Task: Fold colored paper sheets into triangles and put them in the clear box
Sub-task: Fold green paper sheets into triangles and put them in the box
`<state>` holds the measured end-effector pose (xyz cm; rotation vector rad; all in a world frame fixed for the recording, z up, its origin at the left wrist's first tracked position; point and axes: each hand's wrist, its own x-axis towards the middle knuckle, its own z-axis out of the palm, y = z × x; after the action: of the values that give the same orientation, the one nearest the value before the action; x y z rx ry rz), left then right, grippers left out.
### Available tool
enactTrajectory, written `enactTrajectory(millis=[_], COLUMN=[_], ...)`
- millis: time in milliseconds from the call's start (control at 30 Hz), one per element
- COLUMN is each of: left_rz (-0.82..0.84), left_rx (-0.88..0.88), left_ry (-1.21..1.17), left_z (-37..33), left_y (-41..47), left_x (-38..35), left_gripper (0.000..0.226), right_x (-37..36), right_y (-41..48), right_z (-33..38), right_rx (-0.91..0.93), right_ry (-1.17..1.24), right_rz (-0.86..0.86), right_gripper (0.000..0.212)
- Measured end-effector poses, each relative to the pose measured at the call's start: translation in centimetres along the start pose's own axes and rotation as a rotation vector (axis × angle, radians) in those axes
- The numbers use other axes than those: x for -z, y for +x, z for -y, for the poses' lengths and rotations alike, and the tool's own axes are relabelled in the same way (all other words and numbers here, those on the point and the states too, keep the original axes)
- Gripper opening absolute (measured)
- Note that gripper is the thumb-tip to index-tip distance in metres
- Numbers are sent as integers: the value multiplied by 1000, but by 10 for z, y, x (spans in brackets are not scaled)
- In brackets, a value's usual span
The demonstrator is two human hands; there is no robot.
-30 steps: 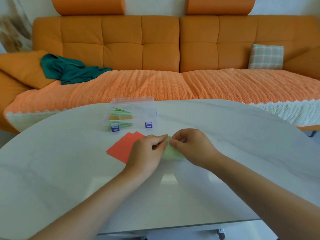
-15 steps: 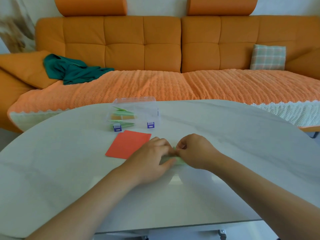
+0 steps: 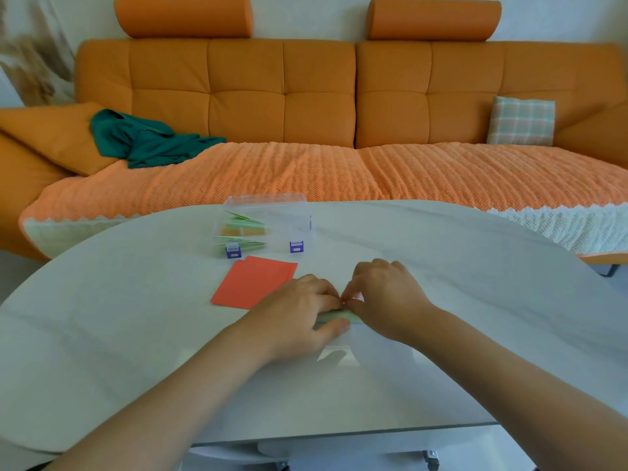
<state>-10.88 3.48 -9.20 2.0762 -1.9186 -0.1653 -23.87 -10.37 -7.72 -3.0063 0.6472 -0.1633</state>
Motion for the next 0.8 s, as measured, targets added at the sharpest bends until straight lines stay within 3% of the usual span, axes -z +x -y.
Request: enactTrajectory(millis=[133,467,800], left_rz=[-4,-11,-50], left_rx=[-23,-126,-55], left_ry=[45,190,100], left_z=[-2,-18,-26], left_y=[-4,-23,-37], left_x=[1,-6,-17], left_gripper=[59,56,58], right_x=[0,-1,-5], right_y=[-1,-1,-9], right_z=[0,0,0], right_rx=[-40,-129,17], right_ry=[45,124,-9], right_rz=[69,76,-18], right_gripper=[31,26,28])
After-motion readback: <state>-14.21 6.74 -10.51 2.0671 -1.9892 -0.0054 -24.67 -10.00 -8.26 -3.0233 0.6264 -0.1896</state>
